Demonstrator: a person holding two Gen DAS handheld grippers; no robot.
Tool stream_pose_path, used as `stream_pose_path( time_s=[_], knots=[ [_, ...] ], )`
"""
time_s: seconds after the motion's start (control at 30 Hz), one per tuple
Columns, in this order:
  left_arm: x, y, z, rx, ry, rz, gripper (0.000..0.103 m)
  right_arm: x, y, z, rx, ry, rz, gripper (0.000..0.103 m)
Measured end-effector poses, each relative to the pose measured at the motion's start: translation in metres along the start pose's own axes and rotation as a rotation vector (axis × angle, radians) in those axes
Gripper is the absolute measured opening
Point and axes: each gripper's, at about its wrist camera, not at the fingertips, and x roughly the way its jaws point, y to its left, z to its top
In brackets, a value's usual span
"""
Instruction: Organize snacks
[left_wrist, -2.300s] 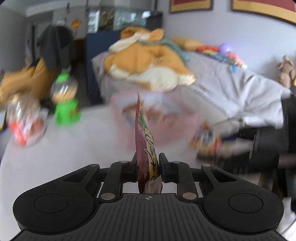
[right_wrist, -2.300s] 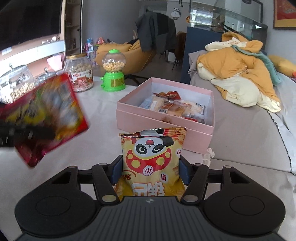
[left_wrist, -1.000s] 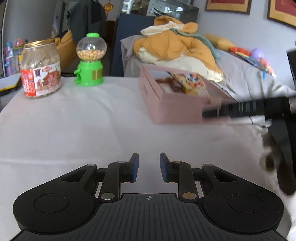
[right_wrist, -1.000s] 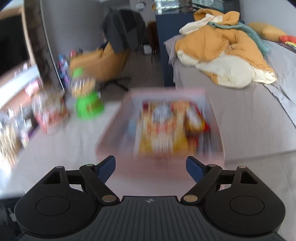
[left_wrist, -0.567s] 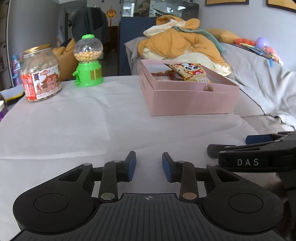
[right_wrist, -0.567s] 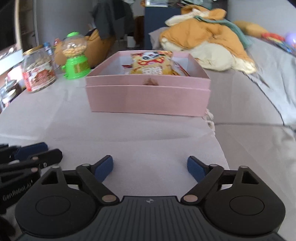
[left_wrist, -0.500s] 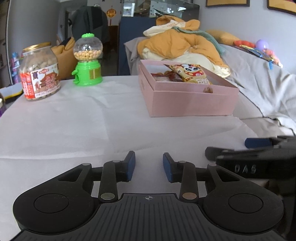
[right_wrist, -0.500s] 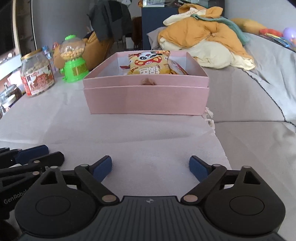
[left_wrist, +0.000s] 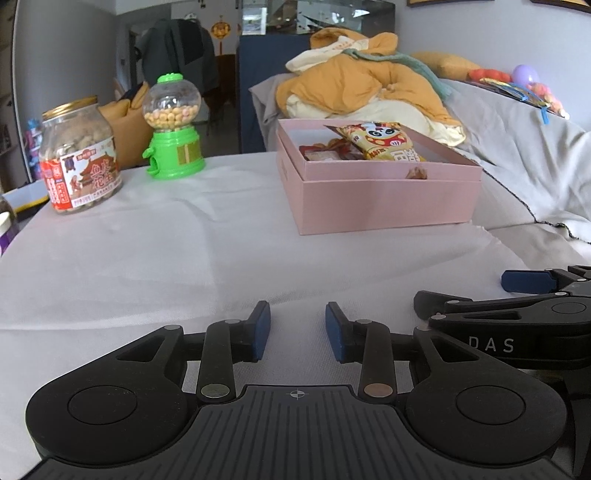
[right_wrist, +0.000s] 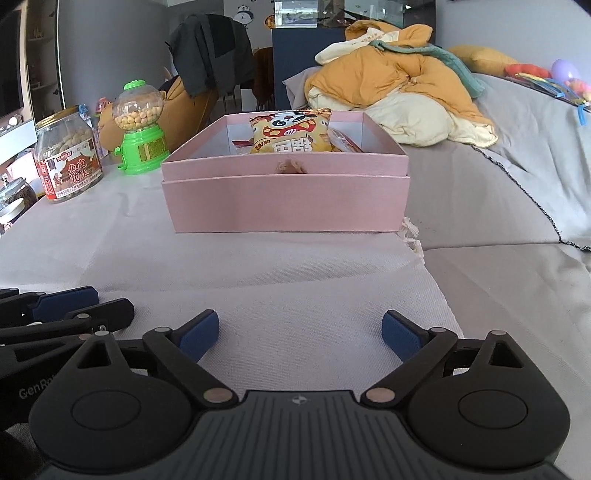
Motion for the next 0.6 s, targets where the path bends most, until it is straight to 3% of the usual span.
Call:
stream_pose_path(
  time_s=[0.6],
  knots=[
    [0.0001, 0.0066, -0.0003, -0.028, -0.003, -0.022, 0.038, -0.0011, 0.0006, -0.0004, -0.001, 0.0, 0.001, 0.096]
  ],
)
